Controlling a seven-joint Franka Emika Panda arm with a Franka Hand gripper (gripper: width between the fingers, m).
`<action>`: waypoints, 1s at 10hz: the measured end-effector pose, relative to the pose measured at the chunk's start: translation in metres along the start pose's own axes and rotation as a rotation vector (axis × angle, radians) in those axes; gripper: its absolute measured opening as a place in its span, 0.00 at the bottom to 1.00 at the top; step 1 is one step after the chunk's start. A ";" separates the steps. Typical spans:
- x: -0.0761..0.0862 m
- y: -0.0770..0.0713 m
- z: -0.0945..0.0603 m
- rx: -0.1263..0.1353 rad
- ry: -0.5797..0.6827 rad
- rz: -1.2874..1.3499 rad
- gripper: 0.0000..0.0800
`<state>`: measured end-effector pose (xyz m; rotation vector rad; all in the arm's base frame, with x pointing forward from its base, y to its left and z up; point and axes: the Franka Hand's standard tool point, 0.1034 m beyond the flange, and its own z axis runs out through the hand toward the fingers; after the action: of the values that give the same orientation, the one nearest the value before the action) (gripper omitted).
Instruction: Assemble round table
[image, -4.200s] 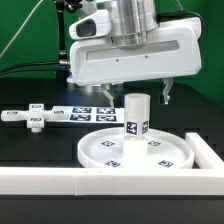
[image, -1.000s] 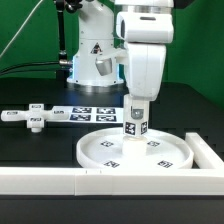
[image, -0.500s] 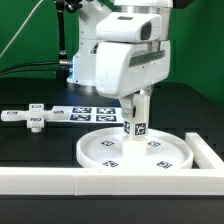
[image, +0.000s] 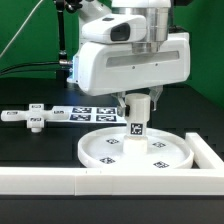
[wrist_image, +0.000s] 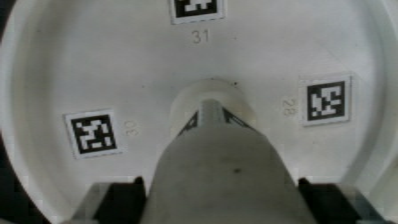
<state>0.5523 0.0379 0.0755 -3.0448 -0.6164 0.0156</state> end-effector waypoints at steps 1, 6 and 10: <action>0.000 0.000 0.000 0.002 0.001 0.066 0.51; 0.000 0.000 0.000 0.013 0.002 0.360 0.51; -0.003 0.000 0.002 0.039 0.032 0.753 0.51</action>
Offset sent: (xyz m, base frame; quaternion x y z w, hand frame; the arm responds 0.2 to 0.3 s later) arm 0.0000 0.0000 0.0000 0.0000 0.0000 0.1296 0.9916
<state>0.5496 0.0368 0.0740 -3.0211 0.5408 -0.0012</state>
